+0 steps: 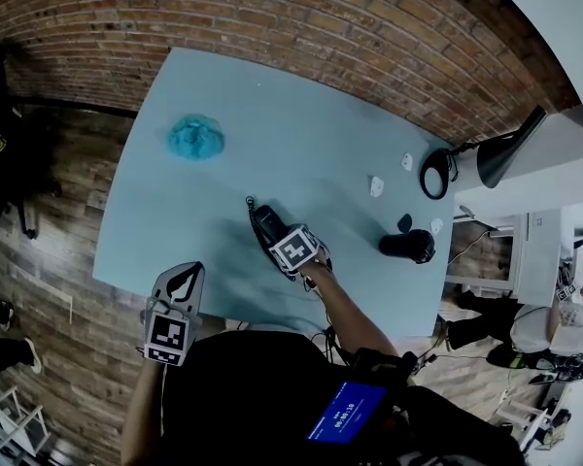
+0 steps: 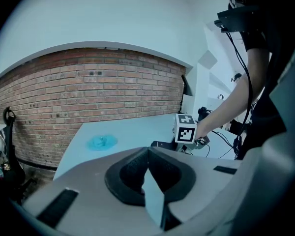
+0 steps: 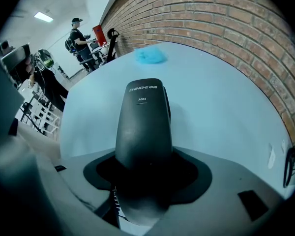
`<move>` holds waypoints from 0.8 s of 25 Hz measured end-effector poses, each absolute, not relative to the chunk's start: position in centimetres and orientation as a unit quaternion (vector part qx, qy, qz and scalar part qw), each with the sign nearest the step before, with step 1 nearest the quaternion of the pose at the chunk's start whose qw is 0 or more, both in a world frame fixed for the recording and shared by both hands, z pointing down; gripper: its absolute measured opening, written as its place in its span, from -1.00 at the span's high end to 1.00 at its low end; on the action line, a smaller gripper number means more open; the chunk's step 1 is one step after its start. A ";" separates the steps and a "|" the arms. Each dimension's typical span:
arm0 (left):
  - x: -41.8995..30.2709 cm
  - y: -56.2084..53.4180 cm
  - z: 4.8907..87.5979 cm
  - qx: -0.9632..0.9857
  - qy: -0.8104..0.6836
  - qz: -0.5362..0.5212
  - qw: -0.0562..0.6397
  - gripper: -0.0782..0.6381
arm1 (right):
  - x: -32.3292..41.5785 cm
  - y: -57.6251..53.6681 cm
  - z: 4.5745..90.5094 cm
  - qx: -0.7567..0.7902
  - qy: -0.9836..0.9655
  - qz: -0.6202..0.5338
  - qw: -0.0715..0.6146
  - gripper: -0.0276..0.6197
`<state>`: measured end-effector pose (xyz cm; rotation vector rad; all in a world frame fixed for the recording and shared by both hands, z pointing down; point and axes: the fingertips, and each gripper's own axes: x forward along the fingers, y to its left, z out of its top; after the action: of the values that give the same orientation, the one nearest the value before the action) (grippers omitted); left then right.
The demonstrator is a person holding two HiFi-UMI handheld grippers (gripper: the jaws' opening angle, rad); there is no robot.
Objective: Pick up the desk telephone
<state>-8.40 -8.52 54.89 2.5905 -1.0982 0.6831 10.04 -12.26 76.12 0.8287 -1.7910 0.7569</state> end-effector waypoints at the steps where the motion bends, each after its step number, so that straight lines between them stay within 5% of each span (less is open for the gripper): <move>1: -8.4 -8.5 54.9 0.889 -0.375 0.235 0.122 0.73 | 9.9 -12.2 75.9 0.340 -0.739 0.311 0.492 0.09; 20: -6.6 -9.2 55.8 0.903 -0.340 0.228 0.133 0.73 | 8.4 -12.6 69.0 0.316 -0.769 0.275 0.483 0.09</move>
<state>-6.59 -9.21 55.81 2.6184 -0.9849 0.6612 8.41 -12.61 69.04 0.7701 -1.8731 0.6697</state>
